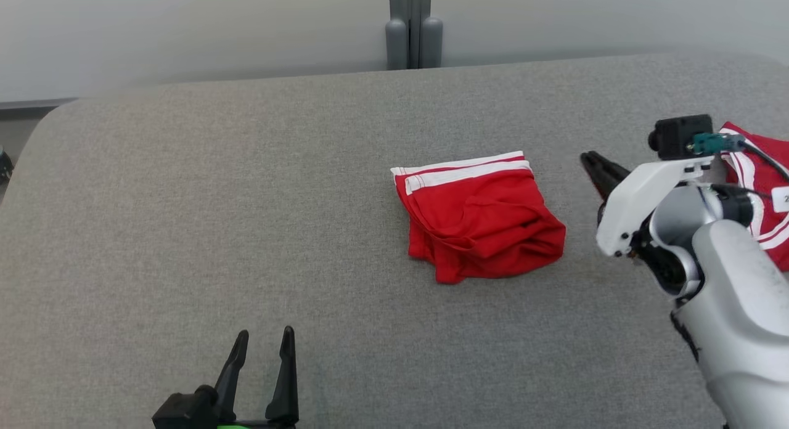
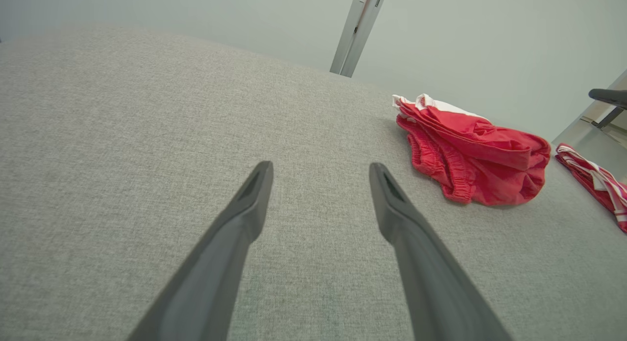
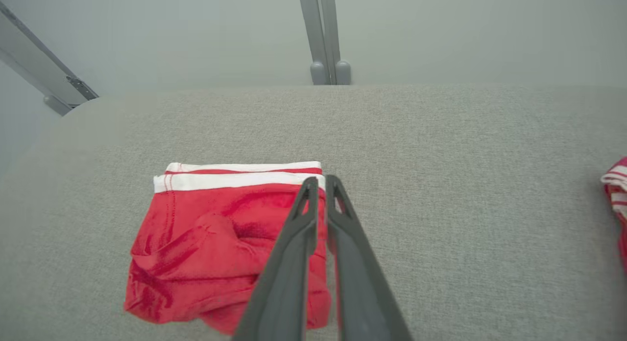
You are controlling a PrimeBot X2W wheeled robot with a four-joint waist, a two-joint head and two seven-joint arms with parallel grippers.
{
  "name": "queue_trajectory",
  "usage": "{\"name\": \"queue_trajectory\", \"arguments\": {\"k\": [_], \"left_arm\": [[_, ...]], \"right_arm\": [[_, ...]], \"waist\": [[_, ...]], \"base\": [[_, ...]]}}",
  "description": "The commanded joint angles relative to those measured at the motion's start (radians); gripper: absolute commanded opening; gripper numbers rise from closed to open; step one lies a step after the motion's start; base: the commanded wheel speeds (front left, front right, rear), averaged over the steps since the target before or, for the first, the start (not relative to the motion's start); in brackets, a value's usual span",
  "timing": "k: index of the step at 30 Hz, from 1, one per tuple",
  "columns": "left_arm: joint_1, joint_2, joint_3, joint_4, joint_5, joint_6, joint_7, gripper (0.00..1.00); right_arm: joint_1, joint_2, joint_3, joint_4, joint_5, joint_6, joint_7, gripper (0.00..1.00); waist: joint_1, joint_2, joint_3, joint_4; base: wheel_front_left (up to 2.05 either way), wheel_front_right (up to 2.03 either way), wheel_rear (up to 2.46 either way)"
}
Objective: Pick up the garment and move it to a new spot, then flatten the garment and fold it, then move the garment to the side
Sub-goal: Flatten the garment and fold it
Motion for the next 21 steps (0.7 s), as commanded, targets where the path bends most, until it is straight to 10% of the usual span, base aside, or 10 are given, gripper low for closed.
{"name": "queue_trajectory", "arguments": {"k": [1, 12, 21], "left_arm": [[-0.027, 0.002, -0.002, 0.002, 0.006, -0.006, -0.003, 1.00], [-0.075, 0.002, -0.016, 0.022, -0.013, -0.014, -0.003, 1.00], [-0.053, 0.002, 0.015, 0.016, -0.001, -0.005, -0.003, 1.00]], "right_arm": [[-0.023, -0.013, 0.000, 0.014, -0.019, 0.000, 0.010, 0.00], [-0.105, -0.042, 0.111, 0.163, 0.016, 0.000, 0.046, 0.00], [-0.018, -0.085, 0.294, 0.059, 0.151, 0.000, 0.044, 0.00]], "waist": [[0.0000, -0.0001, 0.075, 0.059], [0.0000, -0.0001, 0.146, 0.095], [0.0000, -0.0001, 0.097, 0.051]], "base": [[0.00, 0.00, 0.00], [0.00, 0.00, 0.00], [0.00, 0.00, 0.00]]}}
